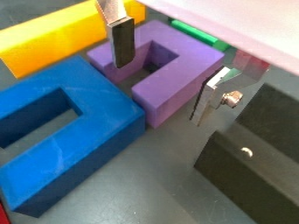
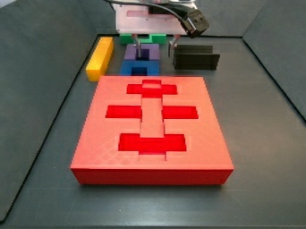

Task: Pick up the purple object. Move up. Place the purple object on the fixture. Regrasp the purple object. Move to above the board. Insert the purple object.
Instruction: Pick up the purple object.

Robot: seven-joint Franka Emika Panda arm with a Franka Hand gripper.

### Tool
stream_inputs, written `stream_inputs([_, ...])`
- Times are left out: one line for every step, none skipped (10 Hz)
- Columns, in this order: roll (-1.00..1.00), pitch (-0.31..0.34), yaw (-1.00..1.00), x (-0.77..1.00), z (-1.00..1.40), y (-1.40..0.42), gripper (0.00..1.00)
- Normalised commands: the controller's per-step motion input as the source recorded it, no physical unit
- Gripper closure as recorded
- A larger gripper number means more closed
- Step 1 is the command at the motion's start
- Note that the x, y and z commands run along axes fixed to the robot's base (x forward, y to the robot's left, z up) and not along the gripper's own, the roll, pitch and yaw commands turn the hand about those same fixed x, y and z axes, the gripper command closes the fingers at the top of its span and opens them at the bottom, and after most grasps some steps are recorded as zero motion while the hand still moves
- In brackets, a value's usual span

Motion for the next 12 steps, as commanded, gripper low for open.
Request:
stream_inputs([0.0, 0.0, 0.0, 0.0, -0.18, 0.0, 0.0])
stream_inputs([0.0, 0.0, 0.0, 0.0, -0.18, 0.0, 0.0])
stream_inputs([0.0, 0.0, 0.0, 0.06, -0.25, 0.0, 0.0])
stream_inputs([0.02, 0.0, 0.0, 0.13, -0.32, 0.0, 0.0])
stream_inputs([0.01, 0.0, 0.0, 0.07, -0.31, 0.0, 0.0])
stream_inputs([0.0, 0.0, -0.01, 0.0, 0.0, 0.0, 0.0])
stream_inputs([0.01, 0.0, 0.0, 0.0, 0.0, 0.0, 0.0])
stream_inputs([0.0, 0.0, 0.0, 0.0, 0.0, 0.0, 0.0])
stream_inputs([0.0, 0.0, 0.0, 0.0, 0.0, 0.0, 1.0])
stream_inputs([0.0, 0.0, 0.0, 0.0, 0.0, 0.0, 1.0])
stream_inputs([0.0, 0.0, 0.0, 0.0, 0.0, 0.0, 1.0])
stream_inputs([0.0, 0.0, 0.0, 0.0, 0.0, 0.0, 1.0])
